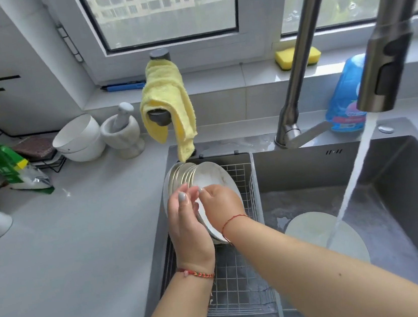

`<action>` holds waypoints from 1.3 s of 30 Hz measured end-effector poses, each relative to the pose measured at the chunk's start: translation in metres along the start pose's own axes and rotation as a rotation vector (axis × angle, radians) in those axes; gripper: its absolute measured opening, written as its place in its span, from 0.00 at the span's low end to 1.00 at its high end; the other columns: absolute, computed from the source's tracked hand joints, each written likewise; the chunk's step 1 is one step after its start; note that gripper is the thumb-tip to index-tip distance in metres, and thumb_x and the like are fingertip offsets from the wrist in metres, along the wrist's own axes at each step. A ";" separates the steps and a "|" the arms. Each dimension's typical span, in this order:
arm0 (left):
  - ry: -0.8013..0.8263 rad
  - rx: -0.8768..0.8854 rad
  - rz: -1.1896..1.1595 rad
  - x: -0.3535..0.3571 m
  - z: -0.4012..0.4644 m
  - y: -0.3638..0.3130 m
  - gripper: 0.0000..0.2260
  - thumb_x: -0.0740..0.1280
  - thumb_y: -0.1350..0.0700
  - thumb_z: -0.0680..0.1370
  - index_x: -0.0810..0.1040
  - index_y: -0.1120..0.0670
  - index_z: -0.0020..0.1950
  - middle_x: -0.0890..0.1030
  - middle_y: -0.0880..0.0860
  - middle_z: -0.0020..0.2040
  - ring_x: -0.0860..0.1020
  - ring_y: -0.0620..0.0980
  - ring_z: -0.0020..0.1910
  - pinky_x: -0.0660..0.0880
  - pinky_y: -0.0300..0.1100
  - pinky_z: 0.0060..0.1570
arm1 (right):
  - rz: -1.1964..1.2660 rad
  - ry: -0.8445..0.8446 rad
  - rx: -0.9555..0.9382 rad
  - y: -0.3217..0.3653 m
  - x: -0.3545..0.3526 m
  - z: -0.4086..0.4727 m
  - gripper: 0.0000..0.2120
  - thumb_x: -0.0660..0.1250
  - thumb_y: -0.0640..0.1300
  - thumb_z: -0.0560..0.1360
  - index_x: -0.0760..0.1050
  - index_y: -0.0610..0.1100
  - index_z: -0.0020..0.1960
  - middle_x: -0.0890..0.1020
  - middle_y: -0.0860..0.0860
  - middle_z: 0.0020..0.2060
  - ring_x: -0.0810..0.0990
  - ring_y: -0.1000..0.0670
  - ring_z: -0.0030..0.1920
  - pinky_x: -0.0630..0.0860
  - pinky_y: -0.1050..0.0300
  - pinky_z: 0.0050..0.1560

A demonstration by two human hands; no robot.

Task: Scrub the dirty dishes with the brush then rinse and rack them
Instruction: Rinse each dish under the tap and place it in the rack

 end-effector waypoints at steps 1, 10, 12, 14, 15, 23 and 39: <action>0.011 0.014 0.018 0.009 -0.004 -0.003 0.10 0.55 0.54 0.85 0.76 0.49 0.55 0.82 0.50 0.53 0.81 0.44 0.54 0.75 0.39 0.57 | 0.037 -0.016 -0.020 -0.005 -0.010 -0.007 0.16 0.55 0.51 0.81 0.77 0.45 0.46 0.78 0.49 0.36 0.73 0.49 0.38 0.65 0.57 0.35; 0.314 -0.091 0.451 0.133 -0.051 0.039 0.07 0.64 0.62 0.78 0.75 0.49 0.47 0.79 0.45 0.45 0.78 0.46 0.47 0.72 0.35 0.43 | 0.105 -0.251 0.186 -0.109 -0.121 -0.048 0.17 0.59 0.47 0.77 0.68 0.46 0.30 0.72 0.51 0.28 0.69 0.51 0.32 0.66 0.56 0.33; 0.404 -0.089 0.565 0.162 -0.065 0.052 0.06 0.63 0.61 0.77 0.74 0.50 0.48 0.78 0.45 0.45 0.77 0.46 0.47 0.70 0.34 0.40 | -0.056 -0.220 0.246 -0.135 -0.136 -0.047 0.13 0.56 0.44 0.78 0.75 0.42 0.41 0.76 0.48 0.35 0.74 0.46 0.38 0.70 0.56 0.37; 0.519 -0.090 0.675 0.188 -0.077 0.067 0.05 0.64 0.61 0.77 0.74 0.51 0.49 0.78 0.47 0.45 0.76 0.48 0.45 0.69 0.35 0.38 | -0.204 -0.200 0.295 -0.161 -0.150 -0.047 0.12 0.54 0.40 0.79 0.77 0.41 0.50 0.76 0.48 0.39 0.75 0.45 0.41 0.70 0.57 0.38; 0.577 -0.102 0.708 0.198 -0.082 0.077 0.04 0.64 0.60 0.77 0.74 0.53 0.49 0.78 0.49 0.45 0.76 0.49 0.45 0.69 0.37 0.38 | -0.231 -0.196 0.301 -0.173 -0.157 -0.048 0.13 0.54 0.40 0.79 0.77 0.42 0.50 0.77 0.48 0.40 0.75 0.44 0.41 0.70 0.58 0.38; 0.711 -0.218 1.175 0.189 -0.080 0.172 0.10 0.62 0.55 0.78 0.75 0.58 0.57 0.81 0.56 0.53 0.79 0.58 0.52 0.75 0.44 0.48 | -0.420 -0.060 0.614 -0.284 -0.199 -0.052 0.16 0.57 0.49 0.78 0.75 0.42 0.59 0.80 0.44 0.57 0.77 0.41 0.57 0.72 0.55 0.50; 0.760 -0.470 1.560 0.127 -0.074 0.274 0.08 0.58 0.53 0.81 0.74 0.52 0.46 0.77 0.52 0.45 0.77 0.51 0.44 0.72 0.41 0.45 | -0.407 0.215 0.871 -0.366 -0.182 -0.045 0.14 0.53 0.41 0.78 0.63 0.45 0.33 0.67 0.48 0.31 0.69 0.47 0.37 0.68 0.55 0.46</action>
Point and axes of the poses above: each hand's wrist, its own z-axis towards the middle knuckle, its own x-axis out of the palm, y = z × x, the point moved 6 cm from there along z, towards the middle knuckle
